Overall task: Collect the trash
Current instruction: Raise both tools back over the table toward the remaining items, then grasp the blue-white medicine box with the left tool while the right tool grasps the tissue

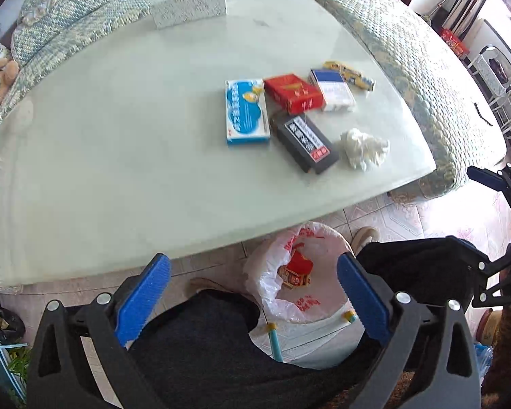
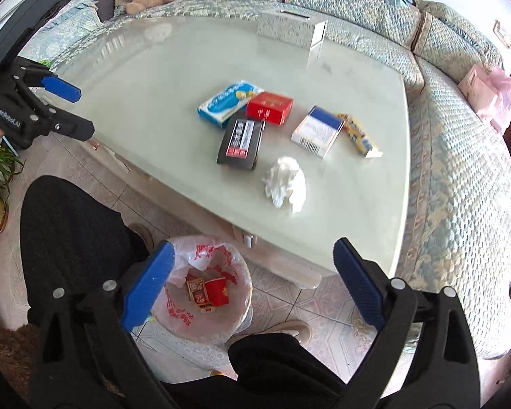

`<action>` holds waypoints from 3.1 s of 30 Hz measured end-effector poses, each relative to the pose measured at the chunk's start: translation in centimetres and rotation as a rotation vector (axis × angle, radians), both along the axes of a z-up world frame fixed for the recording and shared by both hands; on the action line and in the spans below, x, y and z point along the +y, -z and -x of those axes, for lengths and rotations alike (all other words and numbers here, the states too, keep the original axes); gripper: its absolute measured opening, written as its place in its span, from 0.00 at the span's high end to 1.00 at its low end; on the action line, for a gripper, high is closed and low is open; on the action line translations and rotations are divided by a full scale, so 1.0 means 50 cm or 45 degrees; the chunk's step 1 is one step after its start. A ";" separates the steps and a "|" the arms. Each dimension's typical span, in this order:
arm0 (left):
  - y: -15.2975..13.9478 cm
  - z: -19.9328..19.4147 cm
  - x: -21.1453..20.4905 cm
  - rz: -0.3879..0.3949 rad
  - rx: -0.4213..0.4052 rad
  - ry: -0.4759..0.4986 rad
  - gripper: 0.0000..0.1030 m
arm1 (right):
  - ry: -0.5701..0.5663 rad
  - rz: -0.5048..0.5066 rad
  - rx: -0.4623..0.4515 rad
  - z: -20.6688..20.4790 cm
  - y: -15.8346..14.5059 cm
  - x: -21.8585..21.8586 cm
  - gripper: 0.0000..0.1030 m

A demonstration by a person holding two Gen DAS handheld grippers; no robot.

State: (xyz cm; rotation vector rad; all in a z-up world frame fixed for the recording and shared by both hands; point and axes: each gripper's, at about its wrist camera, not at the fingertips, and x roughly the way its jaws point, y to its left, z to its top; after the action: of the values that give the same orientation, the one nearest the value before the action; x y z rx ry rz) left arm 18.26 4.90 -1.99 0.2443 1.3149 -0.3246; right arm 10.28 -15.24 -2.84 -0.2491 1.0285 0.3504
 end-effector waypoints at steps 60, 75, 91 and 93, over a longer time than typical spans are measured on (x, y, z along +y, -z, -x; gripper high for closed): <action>0.239 -0.399 -0.139 -0.126 0.302 0.111 0.07 | -0.117 0.148 0.297 -0.274 0.199 0.006 0.10; 0.299 -0.426 -0.120 -0.140 0.337 0.075 0.07 | -0.146 0.149 0.367 -0.296 0.269 0.013 0.10; 0.340 -0.484 -0.081 -0.138 0.364 0.048 0.14 | -0.150 0.163 0.384 -0.296 0.305 0.012 0.41; 0.343 -0.487 -0.096 -0.144 0.362 0.048 0.19 | -0.149 0.162 0.383 -0.297 0.302 0.015 0.53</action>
State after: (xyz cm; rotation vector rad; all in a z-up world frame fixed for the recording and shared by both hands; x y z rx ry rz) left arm 42.58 0.12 -19.16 0.3270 1.6135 -0.3256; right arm 25.13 -14.51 -17.94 -0.3799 1.3385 0.4381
